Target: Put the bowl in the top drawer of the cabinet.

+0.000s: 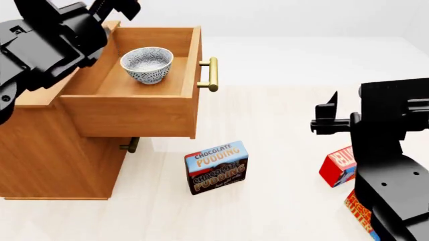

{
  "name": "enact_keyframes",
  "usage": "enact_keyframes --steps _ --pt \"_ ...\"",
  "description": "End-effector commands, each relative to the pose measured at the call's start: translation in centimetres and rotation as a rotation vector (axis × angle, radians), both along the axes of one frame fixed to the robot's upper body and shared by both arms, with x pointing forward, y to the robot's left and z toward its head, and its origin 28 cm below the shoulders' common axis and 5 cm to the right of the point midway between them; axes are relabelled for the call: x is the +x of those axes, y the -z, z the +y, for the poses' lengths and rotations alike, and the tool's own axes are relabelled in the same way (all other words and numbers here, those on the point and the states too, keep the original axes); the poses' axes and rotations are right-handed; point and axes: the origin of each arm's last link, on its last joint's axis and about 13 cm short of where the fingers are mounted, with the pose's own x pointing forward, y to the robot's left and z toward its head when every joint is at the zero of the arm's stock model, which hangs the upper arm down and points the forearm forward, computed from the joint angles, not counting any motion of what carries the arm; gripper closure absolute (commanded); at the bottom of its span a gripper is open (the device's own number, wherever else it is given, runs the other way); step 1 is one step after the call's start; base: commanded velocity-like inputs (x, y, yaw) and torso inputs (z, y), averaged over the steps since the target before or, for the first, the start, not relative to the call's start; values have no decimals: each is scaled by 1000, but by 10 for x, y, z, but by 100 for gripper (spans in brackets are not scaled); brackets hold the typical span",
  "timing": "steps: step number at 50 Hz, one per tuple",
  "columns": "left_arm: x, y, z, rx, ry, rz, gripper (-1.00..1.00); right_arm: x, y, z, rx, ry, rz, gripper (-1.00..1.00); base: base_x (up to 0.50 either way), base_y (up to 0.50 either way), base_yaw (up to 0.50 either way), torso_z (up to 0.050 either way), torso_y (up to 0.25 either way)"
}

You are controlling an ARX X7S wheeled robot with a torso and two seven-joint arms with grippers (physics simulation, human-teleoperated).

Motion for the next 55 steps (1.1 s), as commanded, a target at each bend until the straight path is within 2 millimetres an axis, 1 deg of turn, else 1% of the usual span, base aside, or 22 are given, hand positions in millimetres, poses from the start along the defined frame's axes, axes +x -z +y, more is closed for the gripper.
enact_keyframes --steps 1,11,23,32,42,50,55 --pt "-23 8 1 43 66 -133 -100 -17 -18 7 -24 6 -108 -100 0 0 0 0 0" --pt "-42 22 2 102 19 -310 -100 -30 -30 7 -14 12 -178 -100 0 0 0 0 0" --pt "-76 40 4 184 -91 -504 -100 -47 -39 15 -48 -2 -261 -100 0 0 0 0 0" --pt "-88 50 5 208 -123 -548 -100 -58 -42 23 -82 -17 -309 -100 0 0 0 0 0" --pt "-102 59 5 222 -152 -588 -100 -62 -40 24 -75 -32 -329 -100 0 0 0 0 0" --pt "-111 65 5 202 -131 -592 -100 -69 -39 25 -70 -46 -349 -100 0 0 0 0 0" --pt "-118 73 6 226 -229 -630 -100 -77 -42 25 -59 -49 -386 -100 0 0 0 0 0"
